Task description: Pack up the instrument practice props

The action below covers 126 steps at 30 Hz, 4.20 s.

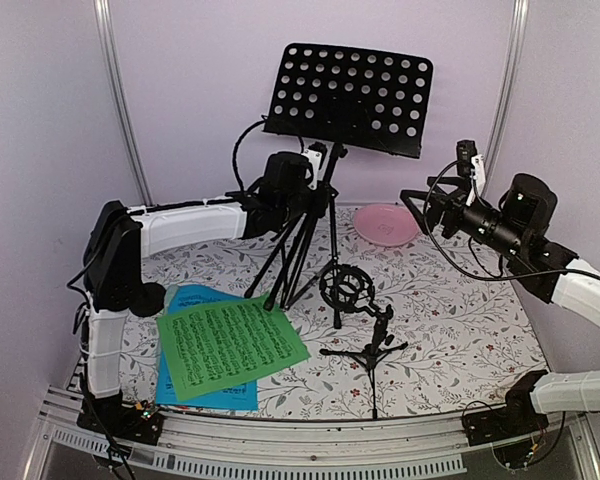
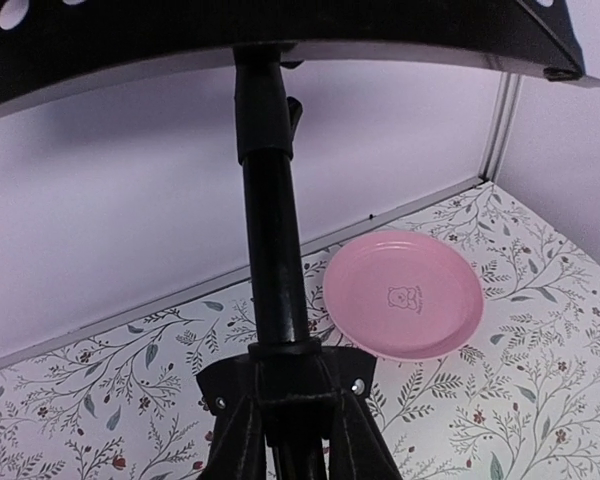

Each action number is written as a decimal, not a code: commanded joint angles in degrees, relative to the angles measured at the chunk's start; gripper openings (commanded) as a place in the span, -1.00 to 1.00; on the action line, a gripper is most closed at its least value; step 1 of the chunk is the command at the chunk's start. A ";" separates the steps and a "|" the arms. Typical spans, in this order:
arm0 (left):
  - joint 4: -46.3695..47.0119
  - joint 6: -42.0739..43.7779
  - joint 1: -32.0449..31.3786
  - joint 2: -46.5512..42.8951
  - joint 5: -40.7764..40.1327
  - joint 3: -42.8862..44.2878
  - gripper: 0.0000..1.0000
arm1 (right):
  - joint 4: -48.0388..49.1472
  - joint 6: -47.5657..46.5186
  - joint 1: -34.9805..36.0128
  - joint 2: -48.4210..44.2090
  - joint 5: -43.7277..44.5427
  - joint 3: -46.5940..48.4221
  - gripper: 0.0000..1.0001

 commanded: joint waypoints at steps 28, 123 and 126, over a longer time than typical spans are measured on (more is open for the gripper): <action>17.64 10.54 -5.89 -8.45 6.36 5.95 -1.00 | 5.87 19.09 -4.84 12.17 -3.65 2.94 0.98; 23.19 -14.70 -9.85 -6.94 41.28 25.79 -1.00 | 49.35 58.91 -19.60 26.54 -30.93 13.24 0.06; 22.58 -14.68 -9.90 -6.80 41.56 25.67 -1.00 | 52.04 60.55 -19.18 27.48 -30.59 13.04 -0.04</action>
